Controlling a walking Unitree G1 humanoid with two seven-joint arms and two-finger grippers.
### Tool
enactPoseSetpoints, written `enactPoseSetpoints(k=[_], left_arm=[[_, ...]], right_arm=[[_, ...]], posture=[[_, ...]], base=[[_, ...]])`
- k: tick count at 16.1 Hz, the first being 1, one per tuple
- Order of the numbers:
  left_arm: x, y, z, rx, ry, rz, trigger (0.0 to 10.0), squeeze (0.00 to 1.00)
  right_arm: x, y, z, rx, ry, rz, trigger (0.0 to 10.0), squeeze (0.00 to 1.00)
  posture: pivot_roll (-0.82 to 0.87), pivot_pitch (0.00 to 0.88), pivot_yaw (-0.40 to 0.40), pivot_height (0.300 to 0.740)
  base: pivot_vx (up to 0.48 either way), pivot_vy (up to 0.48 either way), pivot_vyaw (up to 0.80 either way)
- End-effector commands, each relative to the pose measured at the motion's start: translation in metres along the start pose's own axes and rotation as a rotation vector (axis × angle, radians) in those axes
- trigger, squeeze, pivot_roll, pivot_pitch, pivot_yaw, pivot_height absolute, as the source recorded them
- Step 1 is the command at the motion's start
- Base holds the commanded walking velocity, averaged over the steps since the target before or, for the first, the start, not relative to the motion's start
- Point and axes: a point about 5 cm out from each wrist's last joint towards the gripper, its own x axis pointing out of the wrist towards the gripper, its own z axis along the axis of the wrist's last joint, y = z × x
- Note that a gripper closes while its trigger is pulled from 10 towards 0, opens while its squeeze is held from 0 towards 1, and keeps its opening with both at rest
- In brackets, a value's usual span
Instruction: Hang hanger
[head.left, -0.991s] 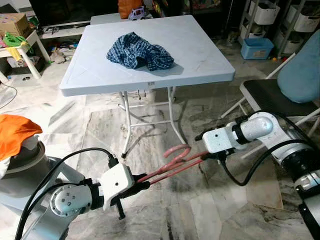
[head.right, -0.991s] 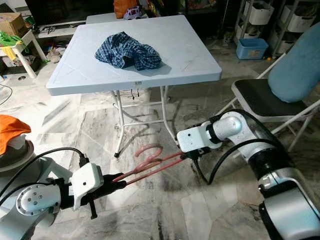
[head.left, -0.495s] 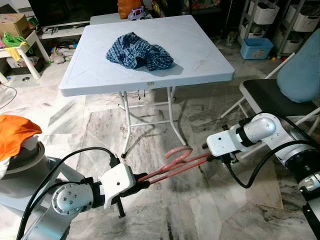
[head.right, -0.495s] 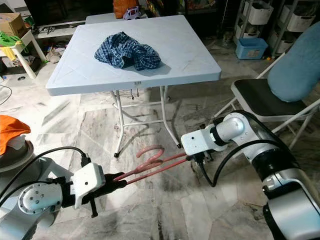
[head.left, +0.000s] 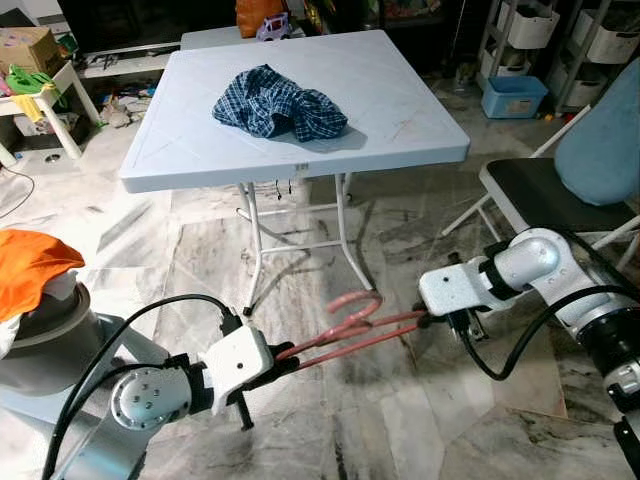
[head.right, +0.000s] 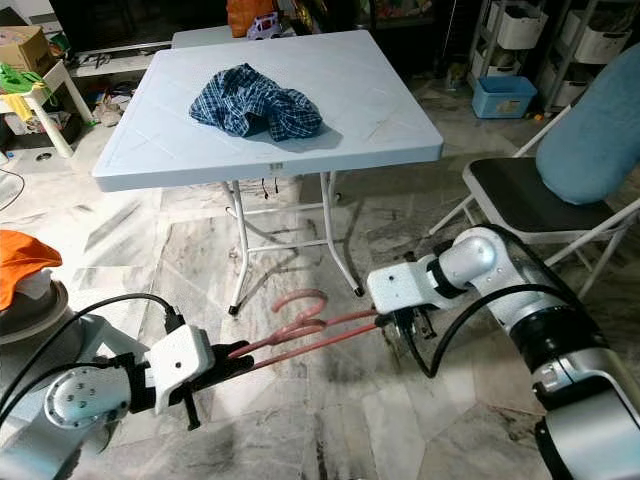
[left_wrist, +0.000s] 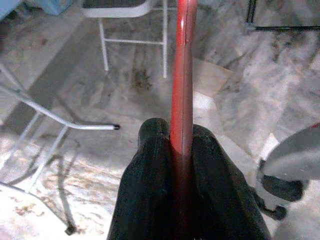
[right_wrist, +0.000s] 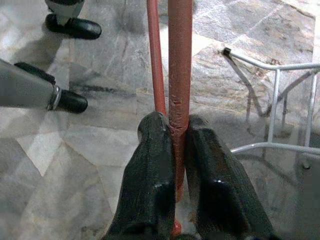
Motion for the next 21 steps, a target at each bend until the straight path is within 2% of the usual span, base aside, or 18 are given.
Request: enactPoseSetpoints(k=[1,2,3,4,5,6,7,8,9,10,12,13,14,21], left_arm=[[0.0012,0.0062,0.0024,0.022,-0.005,0.047,10.0,0.00],[0.0018,0.0063,0.0024,0.020,-0.005,0.050,10.0,0.00],[0.0024,0.0068,0.0028,0.017,-0.009,0.059,10.0,0.00],[0.0030,0.0075,0.0031,0.023,-0.010,0.070,10.0,0.00],[0.0037,0.0075,0.0032,0.024,-0.011,0.072,10.0,0.00],[0.0048,0.0078,0.0031,0.024,-0.015,0.079,10.0,0.00],[0.0051,0.0078,0.0032,0.024,-0.017,0.080,10.0,0.00],[0.0055,0.0078,0.0035,0.026,-0.019,0.082,10.0,0.00],[0.0056,0.0079,0.0034,0.025,-0.018,0.084,10.0,0.00],[0.0057,0.0078,0.0033,0.026,-0.019,0.084,10.0,0.00],[0.0059,0.0081,0.0028,0.026,-0.018,0.086,10.0,0.00],[0.0061,0.0083,0.0030,0.027,-0.019,0.088,10.0,0.00],[0.0061,0.0083,0.0030,0.028,-0.019,0.088,10.0,0.00],[0.0067,0.0084,0.0033,0.033,-0.018,0.094,10.0,0.00]], right_arm=[[0.0048,0.0003,0.0097,-0.023,-0.058,0.016,0.0,0.00],[0.0056,0.0006,0.0096,-0.011,-0.065,0.012,1.9,0.00],[0.0067,0.0014,0.0090,-0.003,-0.068,0.012,4.9,0.00],[0.0072,0.0012,0.0088,0.009,-0.074,0.005,8.4,0.00],[0.0075,-0.0001,0.0096,0.026,-0.086,0.001,10.0,0.00],[0.0075,-0.0021,0.0124,0.035,-0.095,-0.008,10.0,0.59],[0.0075,-0.0025,0.0131,0.033,-0.096,-0.010,10.0,0.95],[0.0074,-0.0033,0.0152,0.024,-0.104,-0.015,10.0,0.82],[0.0073,-0.0031,0.0155,0.014,-0.101,-0.013,10.0,0.45],[0.0071,-0.0019,0.0156,0.017,-0.102,-0.003,10.0,0.00],[0.0065,-0.0011,0.0172,0.012,-0.113,-0.001,10.0,0.00],[0.0058,0.0002,0.0172,0.023,-0.120,0.017,1.3,0.00],[0.0053,0.0014,0.0163,0.027,-0.117,0.029,0.0,0.00],[0.0080,0.0032,0.0122,0.042,-0.093,0.023,0.0,0.00]], posture=[[-0.03,0.084,0.068,0.740],[-0.03,0.084,0.068,0.740],[-0.03,0.084,0.067,0.740],[-0.03,0.084,0.067,0.740],[-0.03,0.084,0.067,0.740],[-0.03,0.083,0.067,0.740],[-0.03,0.083,0.067,0.740],[-0.03,0.083,0.067,0.740],[-0.03,0.083,0.067,0.740],[-0.03,0.083,0.067,0.740],[-0.03,0.083,0.067,0.740],[-0.03,0.085,0.066,0.740],[-0.03,0.085,0.066,0.740],[-0.03,0.086,0.064,0.740]], base=[[0.000,0.000,0.00],[0.000,0.000,0.00],[0.000,0.000,0.00],[0.000,0.000,0.00],[0.000,0.000,0.00],[0.000,0.000,0.00],[0.000,0.000,0.00],[0.000,0.000,0.00],[0.000,0.000,0.00],[0.000,0.000,0.00],[0.000,0.000,0.00],[0.000,0.000,0.00],[0.000,0.000,0.00],[0.000,0.000,0.00]])
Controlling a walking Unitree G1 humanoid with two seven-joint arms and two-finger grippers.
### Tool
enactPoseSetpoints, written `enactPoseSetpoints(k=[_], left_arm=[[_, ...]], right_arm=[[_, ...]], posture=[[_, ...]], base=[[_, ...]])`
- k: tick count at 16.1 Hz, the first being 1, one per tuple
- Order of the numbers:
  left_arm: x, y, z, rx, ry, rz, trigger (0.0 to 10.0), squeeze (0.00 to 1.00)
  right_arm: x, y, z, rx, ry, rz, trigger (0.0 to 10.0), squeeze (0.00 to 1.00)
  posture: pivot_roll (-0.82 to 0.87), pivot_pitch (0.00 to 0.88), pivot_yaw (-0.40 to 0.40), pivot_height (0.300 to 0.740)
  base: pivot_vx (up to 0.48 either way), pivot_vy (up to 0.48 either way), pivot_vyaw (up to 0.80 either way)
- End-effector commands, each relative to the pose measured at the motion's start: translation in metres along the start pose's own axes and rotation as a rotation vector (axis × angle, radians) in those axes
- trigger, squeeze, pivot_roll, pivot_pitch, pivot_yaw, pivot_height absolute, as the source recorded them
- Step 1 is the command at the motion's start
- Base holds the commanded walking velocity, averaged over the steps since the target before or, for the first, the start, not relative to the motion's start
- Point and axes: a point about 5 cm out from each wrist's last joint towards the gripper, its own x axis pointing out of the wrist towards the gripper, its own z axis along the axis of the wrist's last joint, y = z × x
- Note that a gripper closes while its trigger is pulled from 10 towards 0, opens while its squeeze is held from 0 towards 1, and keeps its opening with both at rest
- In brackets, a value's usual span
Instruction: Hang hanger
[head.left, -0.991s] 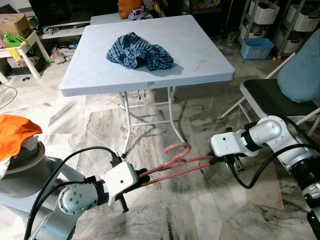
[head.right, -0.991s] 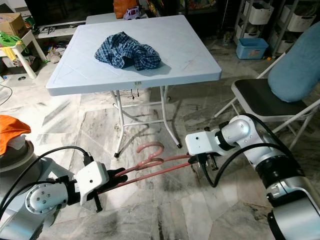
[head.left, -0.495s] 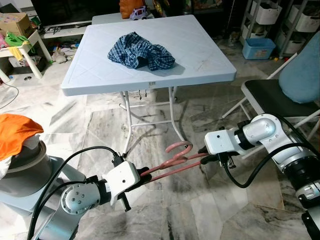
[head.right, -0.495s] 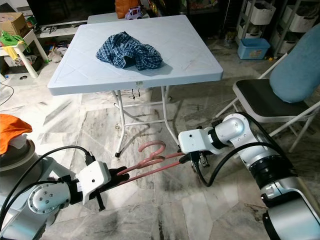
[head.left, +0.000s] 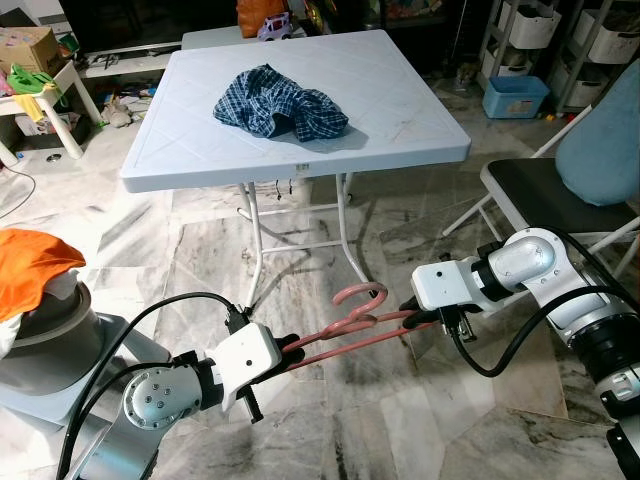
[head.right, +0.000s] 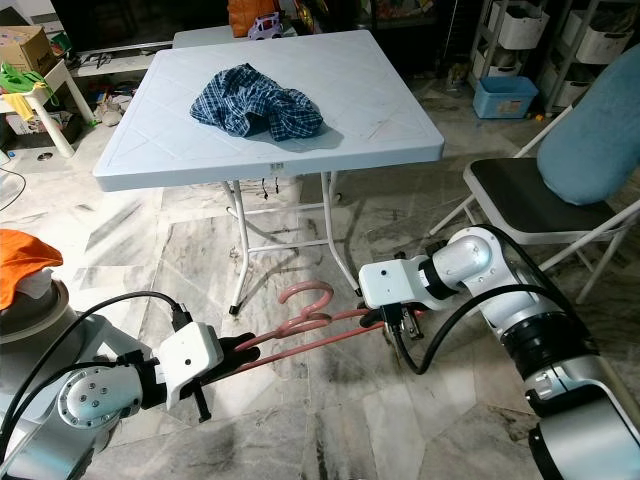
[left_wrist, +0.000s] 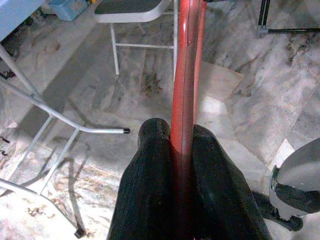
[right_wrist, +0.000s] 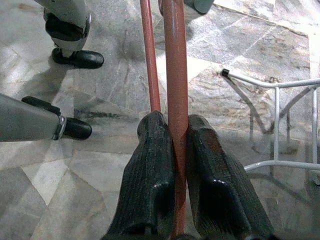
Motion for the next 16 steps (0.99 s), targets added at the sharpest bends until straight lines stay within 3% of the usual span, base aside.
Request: enactPoseSetpoints(k=[1,2,3,8,11,12,13,16], left_arm=[[-0.001,0.010,0.001,-0.009,0.001,0.066,10.0,0.26],[-0.001,0.012,-0.001,-0.077,-0.012,0.089,10.0,1.00],[-0.001,0.016,0.000,-0.005,-0.010,0.137,10.0,1.00],[-0.007,0.040,0.009,0.132,-0.054,0.333,10.0,1.00],[-0.021,0.067,0.024,0.199,-0.145,0.592,10.0,1.00],[-0.028,0.076,0.032,0.114,-0.214,0.723,10.0,1.00],[-0.030,0.078,0.034,0.063,-0.233,0.762,10.0,1.00],[-0.030,0.075,0.031,0.038,-0.234,0.785,10.0,1.00]], right_arm=[[0.004,0.004,-0.002,0.009,0.006,0.027,0.0,0.00],[0.005,0.004,-0.003,0.011,0.007,0.023,0.0,0.00],[0.005,0.002,-0.003,0.014,0.001,0.008,0.0,0.00],[0.008,-0.010,-0.004,0.048,-0.003,-0.140,0.0,0.00],[0.012,-0.011,-0.023,0.163,0.047,-0.326,0.0,0.00],[0.014,-0.007,-0.032,0.241,0.053,-0.366,0.0,0.00],[0.015,-0.006,-0.035,0.274,0.054,-0.391,0.0,0.00],[0.019,-0.007,-0.041,0.344,0.059,-0.452,0.0,0.00]], posture=[[-0.03,0.086,0.064,0.740],[-0.02,0.086,0.062,0.740],[-0.02,0.086,0.062,0.740],[-0.02,0.085,0.054,0.740],[-0.03,0.088,0.050,0.740],[-0.03,0.094,0.051,0.740],[-0.03,0.096,0.052,0.740],[-0.04,0.099,0.054,0.740]], base=[[0.000,0.000,0.00],[0.000,0.000,0.00],[0.000,0.000,0.00],[0.000,0.000,0.00],[0.000,0.000,0.00],[0.000,0.000,0.00],[0.000,0.000,0.00],[0.000,0.000,0.00]])
